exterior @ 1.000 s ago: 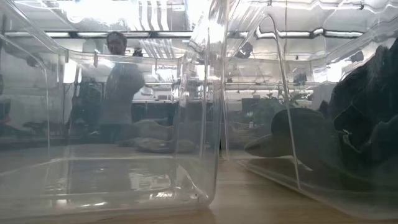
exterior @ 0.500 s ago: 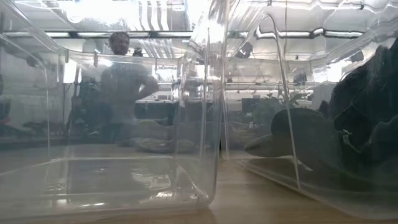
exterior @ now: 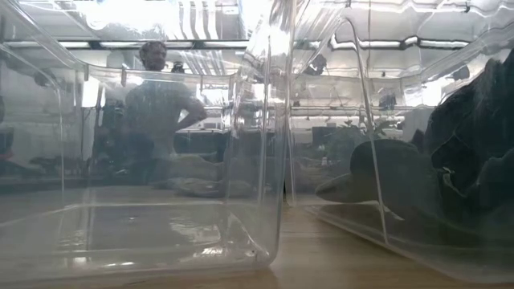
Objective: Pick & Place hat
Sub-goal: Put the black cap into the right transparent bin
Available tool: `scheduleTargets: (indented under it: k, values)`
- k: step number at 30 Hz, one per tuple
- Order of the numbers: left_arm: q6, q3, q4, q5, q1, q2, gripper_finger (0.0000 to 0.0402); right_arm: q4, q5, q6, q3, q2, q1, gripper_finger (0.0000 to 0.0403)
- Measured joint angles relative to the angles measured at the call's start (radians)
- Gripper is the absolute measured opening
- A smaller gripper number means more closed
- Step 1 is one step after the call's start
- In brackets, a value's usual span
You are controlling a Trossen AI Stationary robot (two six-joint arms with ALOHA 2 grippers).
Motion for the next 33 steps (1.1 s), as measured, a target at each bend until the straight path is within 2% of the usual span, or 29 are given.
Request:
scheduleTargets:
  k: [6, 10, 14, 17, 21, 25, 29, 33]
  values:
    - [-0.122, 0.000, -0.052, -0.001, 0.000, 0.003, 0.0146, 0.005, 0.267, -0.035, 0.000, -0.001, 0.001, 0.0011]
    - [-0.178, 0.000, -0.058, 0.000, 0.000, 0.007, 0.0146, 0.071, 0.469, -0.078, 0.000, -0.002, 0.002, 0.0011]
    - [-0.220, 0.000, -0.017, -0.001, 0.000, 0.010, 0.0146, 0.249, 0.643, -0.217, 0.000, -0.003, 0.001, 0.0011]
    - [-0.252, 0.000, 0.031, 0.000, 0.001, 0.019, 0.0146, 0.468, 0.730, -0.424, 0.000, -0.004, 0.001, 0.0011]
    - [-0.294, 0.000, 0.064, 0.024, 0.001, 0.046, 0.0146, 0.778, 0.755, -0.717, 0.000, 0.002, 0.001, 0.0011]
    - [-0.355, 0.000, 0.102, 0.035, 0.001, 0.087, 0.0146, 1.013, 0.659, -0.936, -0.007, 0.004, -0.005, 0.0011]
    - [-0.363, -0.001, 0.133, 0.046, 0.001, 0.126, 0.0146, 1.134, 0.643, -1.044, -0.009, 0.004, -0.006, 0.0011]
    - [-0.346, -0.001, 0.213, 0.064, 0.001, 0.152, 0.0146, 1.167, 0.617, -1.052, -0.009, 0.004, -0.012, 0.0011]
